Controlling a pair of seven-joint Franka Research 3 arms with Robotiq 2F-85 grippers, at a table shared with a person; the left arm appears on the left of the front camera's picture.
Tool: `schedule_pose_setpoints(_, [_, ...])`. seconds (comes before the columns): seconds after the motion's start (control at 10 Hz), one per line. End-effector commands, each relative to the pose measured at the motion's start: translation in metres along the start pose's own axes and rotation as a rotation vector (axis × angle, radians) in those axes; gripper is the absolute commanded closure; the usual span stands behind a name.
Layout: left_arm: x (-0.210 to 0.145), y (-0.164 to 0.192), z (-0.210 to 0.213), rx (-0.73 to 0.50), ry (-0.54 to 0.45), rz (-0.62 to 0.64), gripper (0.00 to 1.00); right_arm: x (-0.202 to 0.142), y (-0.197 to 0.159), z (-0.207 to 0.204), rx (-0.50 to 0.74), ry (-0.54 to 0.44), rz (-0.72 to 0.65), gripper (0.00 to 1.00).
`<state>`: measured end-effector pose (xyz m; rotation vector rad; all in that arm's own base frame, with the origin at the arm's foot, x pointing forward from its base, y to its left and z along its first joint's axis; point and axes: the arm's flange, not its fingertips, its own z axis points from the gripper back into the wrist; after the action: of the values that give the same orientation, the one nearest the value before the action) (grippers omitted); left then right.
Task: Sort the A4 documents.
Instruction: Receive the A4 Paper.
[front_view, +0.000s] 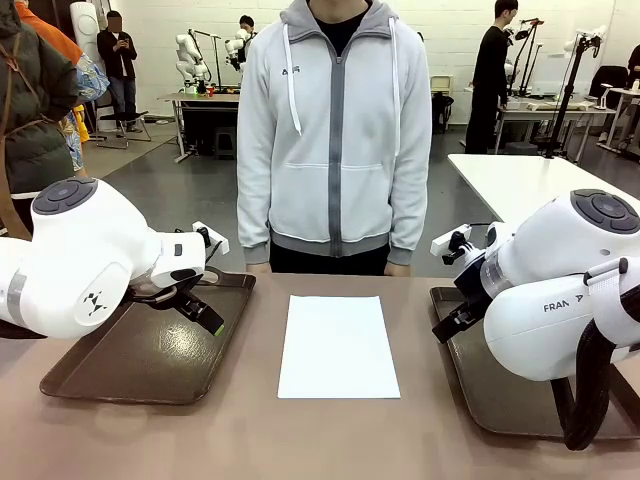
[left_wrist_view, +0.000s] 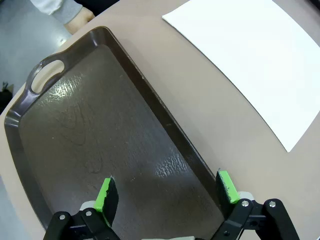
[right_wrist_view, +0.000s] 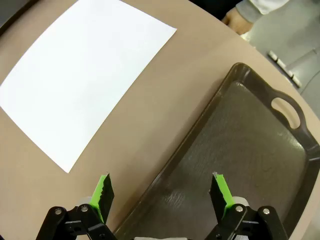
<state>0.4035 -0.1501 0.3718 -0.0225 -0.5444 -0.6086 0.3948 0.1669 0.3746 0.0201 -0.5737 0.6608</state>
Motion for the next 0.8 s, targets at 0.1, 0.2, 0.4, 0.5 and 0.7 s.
schedule_pose_setpoints(0.1, [0.0, 0.0, 0.0, 0.0, 0.0, 0.0, 0.0, 0.0, 0.0, 0.0, 0.0, 0.0, 0.0, 0.0])
schedule_pose_setpoints(0.2, [0.0, 0.0, 0.0, 0.0, 0.0, 0.0, 0.0, 0.0, 0.0, 0.0, 0.0, 0.0, 0.0, 0.0])
schedule_pose_setpoints(0.4, [0.0, 0.0, 0.0, 0.0, 0.0, 0.0, 0.0, 0.0, 0.0, 0.0, 0.0, 0.0, 0.0, 0.0])
schedule_pose_setpoints(0.5, [0.0, 0.0, 0.0, 0.0, 0.0, 0.0, 0.0, 0.0, 0.0, 0.0, 0.0, 0.0, 0.0, 0.0])
schedule_pose_setpoints(0.7, [-0.008, 0.006, 0.012, 0.009, -0.018, 0.01, 0.0, -0.002, -0.003, 0.018, 0.011, -0.017, 0.014, 0.0])
